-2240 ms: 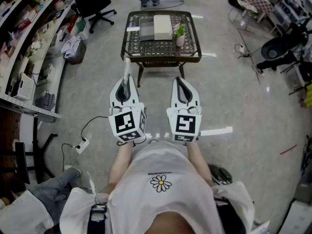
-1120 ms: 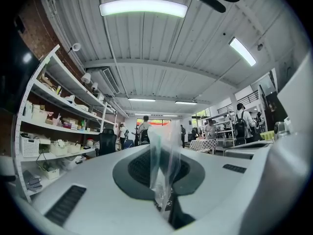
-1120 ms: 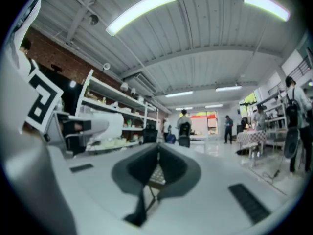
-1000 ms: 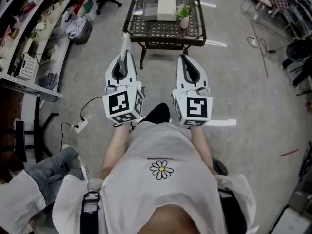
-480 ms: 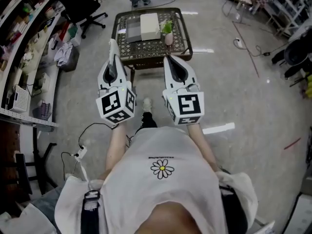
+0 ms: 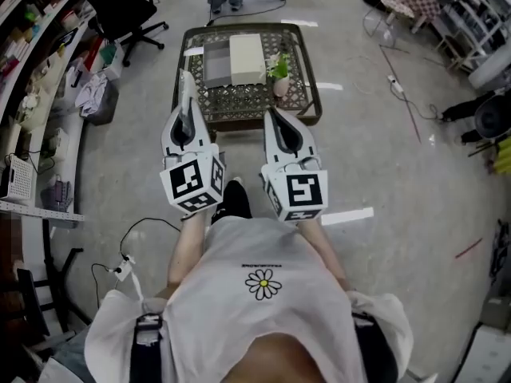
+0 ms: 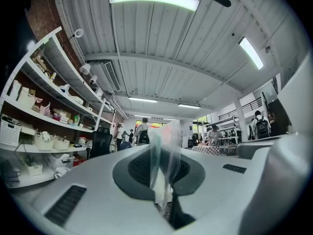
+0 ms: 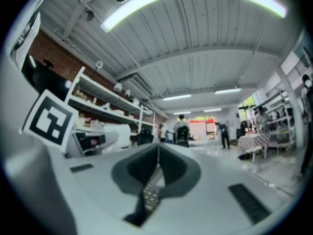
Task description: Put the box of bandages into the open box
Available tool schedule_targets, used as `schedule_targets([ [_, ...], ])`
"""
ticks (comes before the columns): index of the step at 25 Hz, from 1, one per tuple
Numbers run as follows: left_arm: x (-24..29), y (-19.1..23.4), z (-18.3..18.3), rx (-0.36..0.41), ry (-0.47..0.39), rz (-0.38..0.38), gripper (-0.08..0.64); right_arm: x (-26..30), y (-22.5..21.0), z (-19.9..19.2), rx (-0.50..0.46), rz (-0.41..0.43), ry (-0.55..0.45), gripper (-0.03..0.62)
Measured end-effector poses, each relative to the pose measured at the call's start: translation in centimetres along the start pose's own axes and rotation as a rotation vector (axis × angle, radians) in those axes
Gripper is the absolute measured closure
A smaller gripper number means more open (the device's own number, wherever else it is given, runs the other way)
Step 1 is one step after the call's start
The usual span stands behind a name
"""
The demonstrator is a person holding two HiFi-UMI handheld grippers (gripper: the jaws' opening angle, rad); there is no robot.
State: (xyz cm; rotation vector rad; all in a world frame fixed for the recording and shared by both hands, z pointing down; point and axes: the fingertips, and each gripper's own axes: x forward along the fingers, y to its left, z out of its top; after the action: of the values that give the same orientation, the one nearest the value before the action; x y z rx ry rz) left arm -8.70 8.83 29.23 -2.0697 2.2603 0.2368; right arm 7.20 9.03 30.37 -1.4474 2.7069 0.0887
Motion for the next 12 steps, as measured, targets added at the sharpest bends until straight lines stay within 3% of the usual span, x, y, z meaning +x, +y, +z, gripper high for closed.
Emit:
schedule_targets([
  [6,9.6,3.5,-1.5,0.002,0.0,-0.05,0.522,9.5,-0.8,-2.2,0.026,-0.036,0.032,0.561],
  [12,20.3,4.3,-3.4,-0.016,0.045,-0.17,0.522,17.6,-3.9,-3.2,0.0,-0.125,0.071,0.561],
])
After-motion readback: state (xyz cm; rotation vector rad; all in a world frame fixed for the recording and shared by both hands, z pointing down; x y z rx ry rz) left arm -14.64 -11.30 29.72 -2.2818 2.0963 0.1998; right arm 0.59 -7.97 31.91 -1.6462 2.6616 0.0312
